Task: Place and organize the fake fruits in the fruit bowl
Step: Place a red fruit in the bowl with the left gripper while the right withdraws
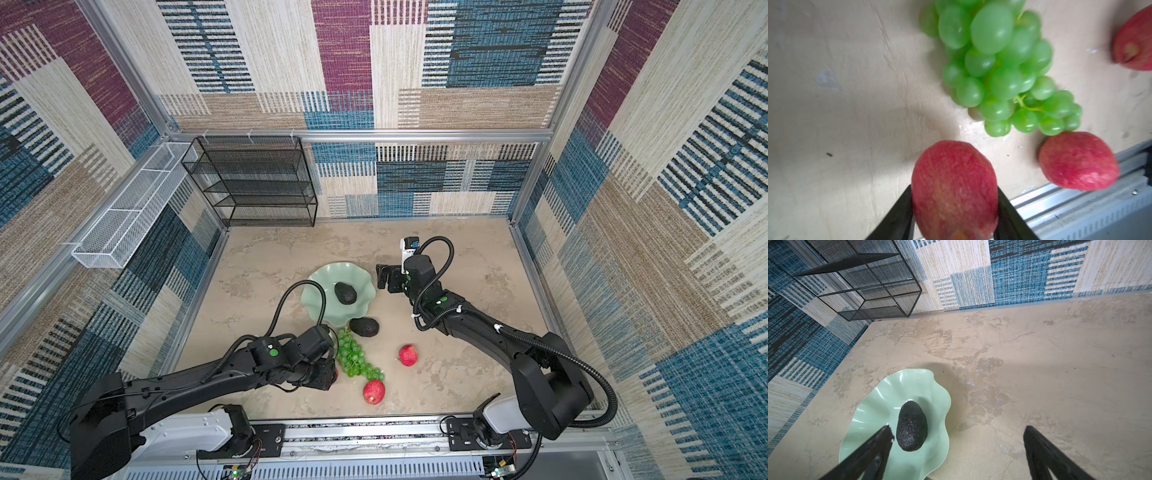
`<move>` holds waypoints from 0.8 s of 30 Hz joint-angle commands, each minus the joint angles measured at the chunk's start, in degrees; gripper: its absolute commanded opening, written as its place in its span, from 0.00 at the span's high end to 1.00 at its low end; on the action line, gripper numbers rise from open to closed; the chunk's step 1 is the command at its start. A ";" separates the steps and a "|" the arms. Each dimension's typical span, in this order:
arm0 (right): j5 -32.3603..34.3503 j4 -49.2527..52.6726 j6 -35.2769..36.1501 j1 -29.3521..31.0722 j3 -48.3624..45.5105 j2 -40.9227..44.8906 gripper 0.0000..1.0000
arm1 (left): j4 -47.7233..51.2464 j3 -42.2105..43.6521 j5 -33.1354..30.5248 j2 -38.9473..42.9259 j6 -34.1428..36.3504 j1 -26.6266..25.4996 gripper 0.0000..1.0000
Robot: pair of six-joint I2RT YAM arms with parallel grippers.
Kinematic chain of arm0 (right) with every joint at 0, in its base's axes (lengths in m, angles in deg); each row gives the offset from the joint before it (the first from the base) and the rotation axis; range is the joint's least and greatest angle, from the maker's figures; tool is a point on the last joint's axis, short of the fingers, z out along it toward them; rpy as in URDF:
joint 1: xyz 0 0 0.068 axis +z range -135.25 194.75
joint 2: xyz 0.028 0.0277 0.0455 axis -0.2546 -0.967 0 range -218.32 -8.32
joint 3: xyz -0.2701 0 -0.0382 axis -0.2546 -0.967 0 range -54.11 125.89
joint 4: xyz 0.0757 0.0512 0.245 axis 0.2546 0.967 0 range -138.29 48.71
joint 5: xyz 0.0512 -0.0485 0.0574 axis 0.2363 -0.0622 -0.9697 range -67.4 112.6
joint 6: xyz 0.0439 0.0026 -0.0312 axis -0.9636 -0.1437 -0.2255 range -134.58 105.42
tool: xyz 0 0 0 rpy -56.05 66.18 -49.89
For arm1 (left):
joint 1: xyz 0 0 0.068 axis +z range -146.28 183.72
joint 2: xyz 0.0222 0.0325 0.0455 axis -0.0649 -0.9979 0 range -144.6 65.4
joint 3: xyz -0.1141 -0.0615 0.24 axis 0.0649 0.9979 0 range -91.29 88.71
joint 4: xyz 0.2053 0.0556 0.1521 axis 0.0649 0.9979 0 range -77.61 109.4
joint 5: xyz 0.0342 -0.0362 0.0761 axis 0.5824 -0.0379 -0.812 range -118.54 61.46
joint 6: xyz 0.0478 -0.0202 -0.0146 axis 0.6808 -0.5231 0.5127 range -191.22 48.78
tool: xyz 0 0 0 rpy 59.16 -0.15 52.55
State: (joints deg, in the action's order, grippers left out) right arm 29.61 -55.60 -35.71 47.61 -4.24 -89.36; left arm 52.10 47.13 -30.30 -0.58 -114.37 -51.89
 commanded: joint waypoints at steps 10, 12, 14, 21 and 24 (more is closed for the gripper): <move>-0.04 -0.58 -0.28 -0.25 0.05 0.85 0.00 | -2.65 -16.19 -1.23 -5.73 19.24 19.53 0.45; 0.38 -0.08 -0.07 -0.23 -0.37 1.77 0.00 | -4.65 -19.34 -0.71 -10.94 22.33 21.07 0.45; 0.51 0.27 0.07 -0.34 -1.05 2.44 0.00 | -5.74 -22.19 -0.40 -16.66 25.31 22.32 0.45; 0.29 1.38 -1.14 -0.43 -2.15 3.29 0.00 | -4.26 -30.29 2.26 -31.27 28.06 26.79 0.48; 0.38 1.50 -1.11 -0.43 -2.15 3.38 0.00 | -5.30 -30.38 2.51 -32.93 28.08 26.87 0.48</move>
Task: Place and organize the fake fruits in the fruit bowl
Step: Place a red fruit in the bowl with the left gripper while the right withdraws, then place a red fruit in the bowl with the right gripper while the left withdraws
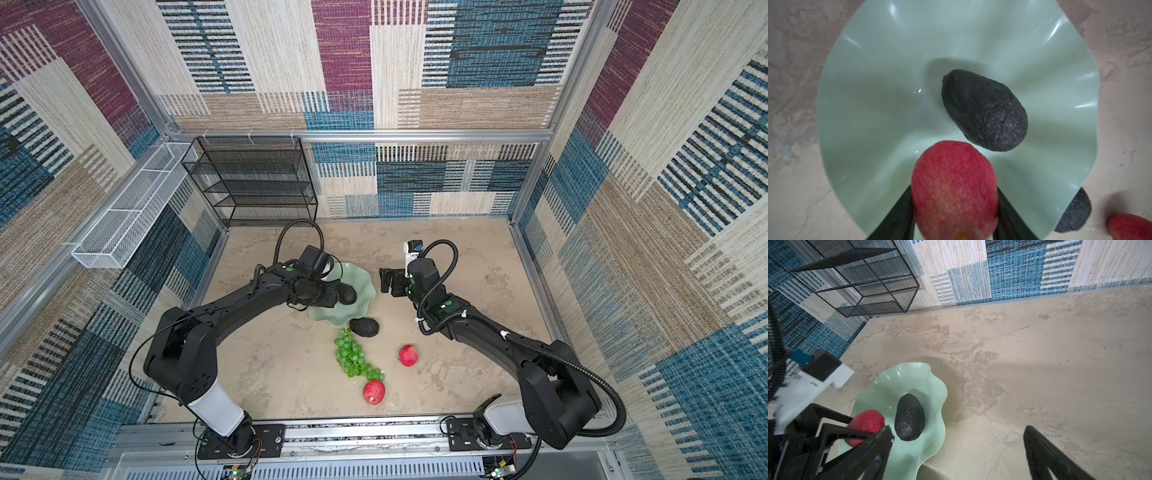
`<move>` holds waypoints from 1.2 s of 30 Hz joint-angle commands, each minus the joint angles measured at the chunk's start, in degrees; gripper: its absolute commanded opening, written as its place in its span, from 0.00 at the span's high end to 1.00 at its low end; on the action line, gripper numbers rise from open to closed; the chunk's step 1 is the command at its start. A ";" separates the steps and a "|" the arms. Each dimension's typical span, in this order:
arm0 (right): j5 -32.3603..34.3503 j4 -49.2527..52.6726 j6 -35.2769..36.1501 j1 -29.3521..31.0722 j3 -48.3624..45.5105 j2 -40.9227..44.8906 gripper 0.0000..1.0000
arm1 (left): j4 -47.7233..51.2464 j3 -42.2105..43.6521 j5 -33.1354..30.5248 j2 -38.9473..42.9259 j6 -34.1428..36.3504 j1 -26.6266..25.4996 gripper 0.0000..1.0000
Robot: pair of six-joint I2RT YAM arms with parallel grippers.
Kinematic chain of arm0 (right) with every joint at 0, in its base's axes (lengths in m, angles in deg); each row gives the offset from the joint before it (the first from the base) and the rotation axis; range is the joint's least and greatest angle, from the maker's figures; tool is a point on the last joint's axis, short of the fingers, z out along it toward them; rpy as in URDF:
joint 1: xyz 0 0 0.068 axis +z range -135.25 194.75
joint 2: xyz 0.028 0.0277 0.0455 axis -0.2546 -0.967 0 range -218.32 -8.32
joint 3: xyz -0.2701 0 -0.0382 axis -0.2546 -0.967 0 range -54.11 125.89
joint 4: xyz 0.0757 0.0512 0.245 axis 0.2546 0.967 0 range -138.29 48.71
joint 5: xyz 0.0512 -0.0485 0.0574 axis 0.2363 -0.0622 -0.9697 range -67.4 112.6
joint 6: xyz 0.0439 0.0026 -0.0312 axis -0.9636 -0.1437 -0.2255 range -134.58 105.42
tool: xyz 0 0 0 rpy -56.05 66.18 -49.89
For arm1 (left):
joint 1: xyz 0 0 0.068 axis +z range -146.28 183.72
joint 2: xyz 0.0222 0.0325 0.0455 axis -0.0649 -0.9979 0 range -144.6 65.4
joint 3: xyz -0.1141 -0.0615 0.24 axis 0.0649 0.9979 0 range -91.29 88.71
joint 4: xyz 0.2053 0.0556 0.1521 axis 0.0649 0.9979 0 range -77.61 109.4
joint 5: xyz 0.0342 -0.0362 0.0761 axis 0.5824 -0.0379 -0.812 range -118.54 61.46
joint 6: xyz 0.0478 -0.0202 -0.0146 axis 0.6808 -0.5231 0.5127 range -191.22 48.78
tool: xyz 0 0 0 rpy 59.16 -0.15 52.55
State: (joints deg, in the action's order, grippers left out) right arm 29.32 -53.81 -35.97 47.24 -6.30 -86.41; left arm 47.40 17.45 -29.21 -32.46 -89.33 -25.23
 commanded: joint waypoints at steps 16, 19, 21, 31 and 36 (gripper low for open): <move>0.50 2.26 -0.59 -0.15 -0.12 0.01 0.00 | 0.42 -3.19 2.69 -8.16 1.40 0.76 0.32; 0.98 5.43 -0.97 -0.15 -0.13 0.21 0.00 | 0.39 -3.27 2.86 -7.17 1.38 0.74 0.25; 1.19 8.52 -1.98 -0.15 -0.83 0.75 0.00 | 0.47 -3.40 2.63 -5.83 1.33 0.84 0.22; 3.05 25.56 -10.57 7.87 -7.27 6.71 0.10 | -2.88 -3.44 -4.79 9.34 3.37 1.09 0.16; 3.48 30.97 -19.64 13.08 -11.16 10.84 0.16 | -8.33 0.47 -11.16 20.84 4.83 1.60 0.13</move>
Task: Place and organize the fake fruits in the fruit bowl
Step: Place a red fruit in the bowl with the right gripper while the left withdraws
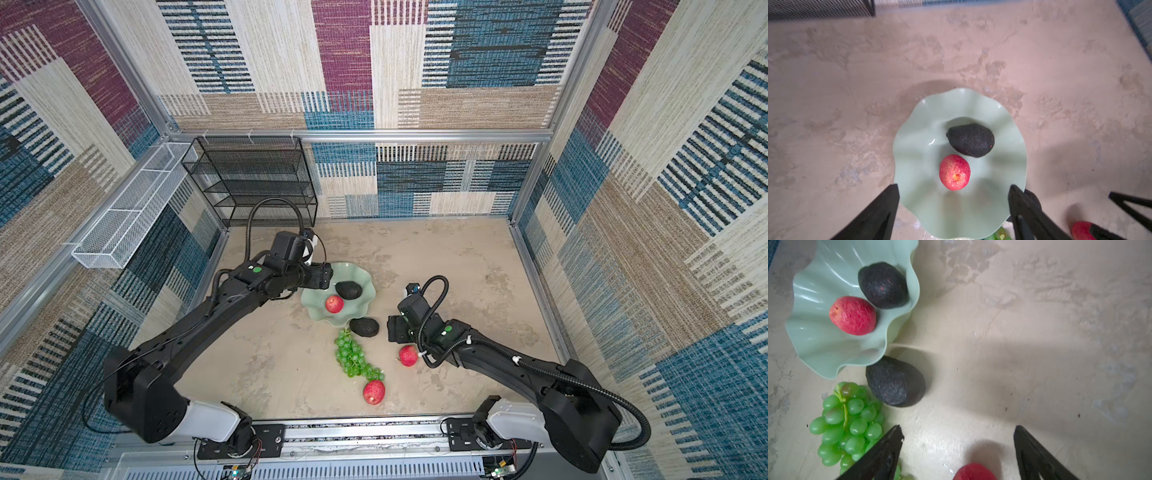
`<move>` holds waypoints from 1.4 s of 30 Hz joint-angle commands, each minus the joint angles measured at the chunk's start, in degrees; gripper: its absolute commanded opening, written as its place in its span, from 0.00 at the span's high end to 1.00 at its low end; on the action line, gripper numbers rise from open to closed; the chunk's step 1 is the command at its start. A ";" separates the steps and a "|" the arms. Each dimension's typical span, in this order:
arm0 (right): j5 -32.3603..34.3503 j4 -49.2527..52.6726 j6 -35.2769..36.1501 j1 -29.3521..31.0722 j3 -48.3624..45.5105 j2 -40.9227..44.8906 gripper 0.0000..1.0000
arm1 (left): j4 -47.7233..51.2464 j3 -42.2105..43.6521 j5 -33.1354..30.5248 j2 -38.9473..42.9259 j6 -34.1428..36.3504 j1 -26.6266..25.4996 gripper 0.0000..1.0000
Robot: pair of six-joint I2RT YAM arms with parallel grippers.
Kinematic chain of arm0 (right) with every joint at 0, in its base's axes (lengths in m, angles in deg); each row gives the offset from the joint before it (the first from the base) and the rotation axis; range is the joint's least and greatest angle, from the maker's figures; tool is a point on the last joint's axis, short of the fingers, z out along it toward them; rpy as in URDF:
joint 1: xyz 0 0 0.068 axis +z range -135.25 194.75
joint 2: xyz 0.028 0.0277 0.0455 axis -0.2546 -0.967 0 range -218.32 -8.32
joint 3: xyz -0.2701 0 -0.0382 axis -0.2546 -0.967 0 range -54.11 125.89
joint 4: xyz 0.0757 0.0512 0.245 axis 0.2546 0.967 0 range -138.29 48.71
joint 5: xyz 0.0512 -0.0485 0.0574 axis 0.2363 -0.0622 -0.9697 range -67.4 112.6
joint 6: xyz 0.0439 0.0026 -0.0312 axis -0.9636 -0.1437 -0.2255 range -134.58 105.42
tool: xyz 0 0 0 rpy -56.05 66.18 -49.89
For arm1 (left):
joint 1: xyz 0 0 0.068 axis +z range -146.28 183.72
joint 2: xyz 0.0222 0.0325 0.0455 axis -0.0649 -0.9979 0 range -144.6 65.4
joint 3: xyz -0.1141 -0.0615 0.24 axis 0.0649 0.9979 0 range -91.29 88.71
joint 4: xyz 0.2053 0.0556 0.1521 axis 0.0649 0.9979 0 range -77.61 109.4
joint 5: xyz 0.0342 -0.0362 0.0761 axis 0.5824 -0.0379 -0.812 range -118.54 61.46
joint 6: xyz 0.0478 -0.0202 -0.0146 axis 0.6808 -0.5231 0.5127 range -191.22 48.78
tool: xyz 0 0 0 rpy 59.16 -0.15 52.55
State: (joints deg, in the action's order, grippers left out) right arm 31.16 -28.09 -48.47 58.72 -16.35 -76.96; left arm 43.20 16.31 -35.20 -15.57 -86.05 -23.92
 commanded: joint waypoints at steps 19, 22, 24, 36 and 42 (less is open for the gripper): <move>5.92 7.16 -16.55 7.56 -3.26 -1.77 0.40 | -6.59 11.88 -5.94 17.34 -1.12 5.33 0.10; 5.86 6.12 -16.60 7.54 -2.37 -2.59 0.50 | -6.37 12.58 -5.15 17.53 -1.73 6.23 0.10; 6.08 6.44 -16.08 7.54 -0.74 -3.86 0.53 | -6.91 13.46 -4.18 17.81 -2.25 6.84 0.10; 7.35 2.63 -5.16 7.60 15.05 -5.24 0.60 | -6.71 14.65 0.74 19.55 -5.19 10.83 0.10; 3.37 -6.50 3.16 7.54 25.53 -18.64 0.60 | -3.99 16.71 1.75 23.00 -7.21 12.03 0.10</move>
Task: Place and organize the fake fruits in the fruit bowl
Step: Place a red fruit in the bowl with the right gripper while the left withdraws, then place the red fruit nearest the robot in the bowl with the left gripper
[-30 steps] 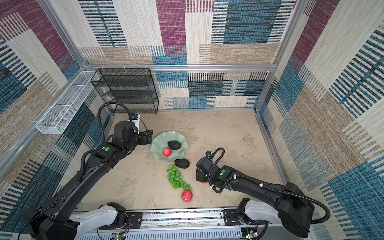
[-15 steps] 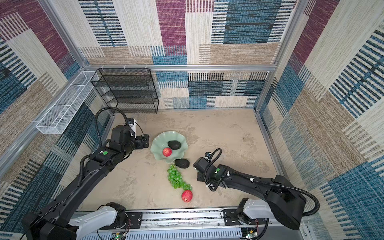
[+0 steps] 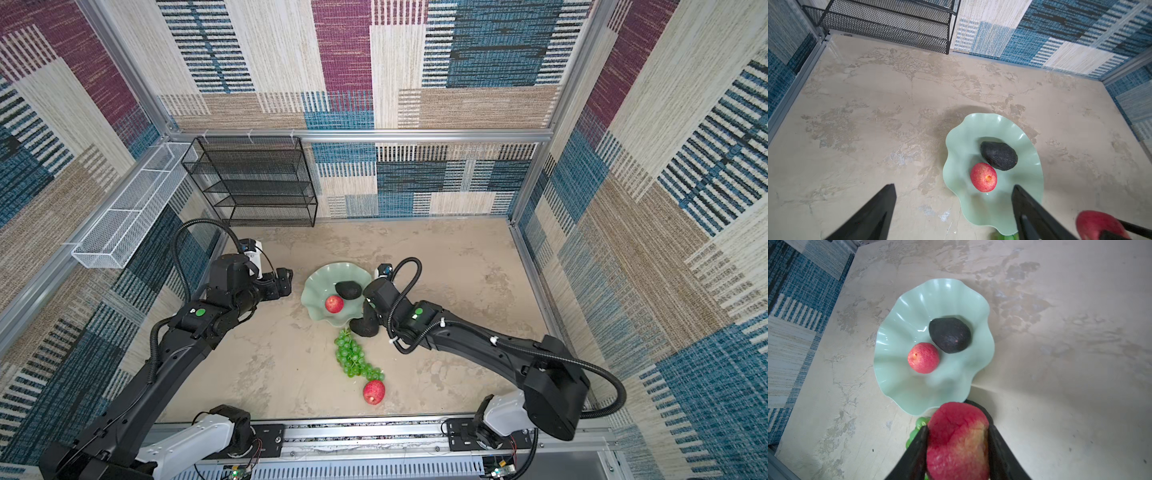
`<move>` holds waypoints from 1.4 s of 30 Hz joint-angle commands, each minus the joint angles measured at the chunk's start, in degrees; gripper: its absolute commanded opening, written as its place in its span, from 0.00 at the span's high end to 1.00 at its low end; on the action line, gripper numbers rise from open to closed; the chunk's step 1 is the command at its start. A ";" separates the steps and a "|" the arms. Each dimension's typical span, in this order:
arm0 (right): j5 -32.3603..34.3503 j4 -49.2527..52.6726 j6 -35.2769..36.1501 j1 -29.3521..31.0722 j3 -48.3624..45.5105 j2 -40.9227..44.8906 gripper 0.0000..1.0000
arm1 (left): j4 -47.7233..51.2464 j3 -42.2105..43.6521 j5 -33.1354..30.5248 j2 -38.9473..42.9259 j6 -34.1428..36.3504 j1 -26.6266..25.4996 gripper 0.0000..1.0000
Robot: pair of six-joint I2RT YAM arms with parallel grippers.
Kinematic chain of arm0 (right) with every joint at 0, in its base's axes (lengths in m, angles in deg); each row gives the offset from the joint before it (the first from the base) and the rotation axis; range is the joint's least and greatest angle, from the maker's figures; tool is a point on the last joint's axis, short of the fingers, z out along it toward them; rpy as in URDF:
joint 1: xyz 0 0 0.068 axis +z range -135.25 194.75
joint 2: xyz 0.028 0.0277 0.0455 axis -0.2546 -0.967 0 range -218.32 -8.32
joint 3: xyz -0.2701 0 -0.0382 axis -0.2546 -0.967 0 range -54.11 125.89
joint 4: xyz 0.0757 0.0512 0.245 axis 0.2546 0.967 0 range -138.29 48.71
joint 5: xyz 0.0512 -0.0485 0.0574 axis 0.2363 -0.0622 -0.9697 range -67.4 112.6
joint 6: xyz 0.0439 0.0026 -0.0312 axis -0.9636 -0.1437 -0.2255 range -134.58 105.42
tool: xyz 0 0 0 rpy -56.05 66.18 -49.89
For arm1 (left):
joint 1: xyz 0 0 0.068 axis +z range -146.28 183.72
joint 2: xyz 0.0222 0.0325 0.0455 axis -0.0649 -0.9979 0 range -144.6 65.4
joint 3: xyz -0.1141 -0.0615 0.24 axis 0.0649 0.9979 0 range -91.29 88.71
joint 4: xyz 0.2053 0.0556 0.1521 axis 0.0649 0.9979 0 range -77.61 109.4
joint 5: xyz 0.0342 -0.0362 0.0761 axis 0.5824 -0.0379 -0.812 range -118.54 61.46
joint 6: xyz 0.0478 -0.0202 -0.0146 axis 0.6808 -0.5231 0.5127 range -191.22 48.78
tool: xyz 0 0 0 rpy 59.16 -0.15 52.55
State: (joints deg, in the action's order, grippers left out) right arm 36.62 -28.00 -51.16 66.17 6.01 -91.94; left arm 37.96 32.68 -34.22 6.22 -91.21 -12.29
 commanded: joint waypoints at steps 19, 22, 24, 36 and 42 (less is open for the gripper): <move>-7.52 -15.32 10.45 -4.40 10.56 -21.91 0.38 | 9.86 6.57 3.83 11.75 -6.85 0.76 0.11; -7.17 -14.64 10.80 -4.44 9.58 -20.01 0.34 | 9.74 5.95 5.00 11.15 -6.24 0.72 0.10; -6.58 -14.07 10.73 -4.48 8.08 -17.46 0.31 | 9.45 5.73 7.02 10.80 -5.86 0.72 0.11; -6.75 -17.87 8.34 -14.87 -14.20 8.73 0.00 | 10.29 7.06 11.17 0.64 -15.88 -27.54 0.16; -7.96 -19.45 8.06 -21.31 -20.50 15.37 0.00 | 9.83 5.13 5.60 -7.05 -22.16 -43.75 0.17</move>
State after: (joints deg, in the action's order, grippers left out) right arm 29.45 -44.22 -42.70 46.02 -13.40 -78.01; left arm 47.86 39.06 -24.40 1.15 -108.17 -52.29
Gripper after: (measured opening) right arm 0.996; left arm 0.830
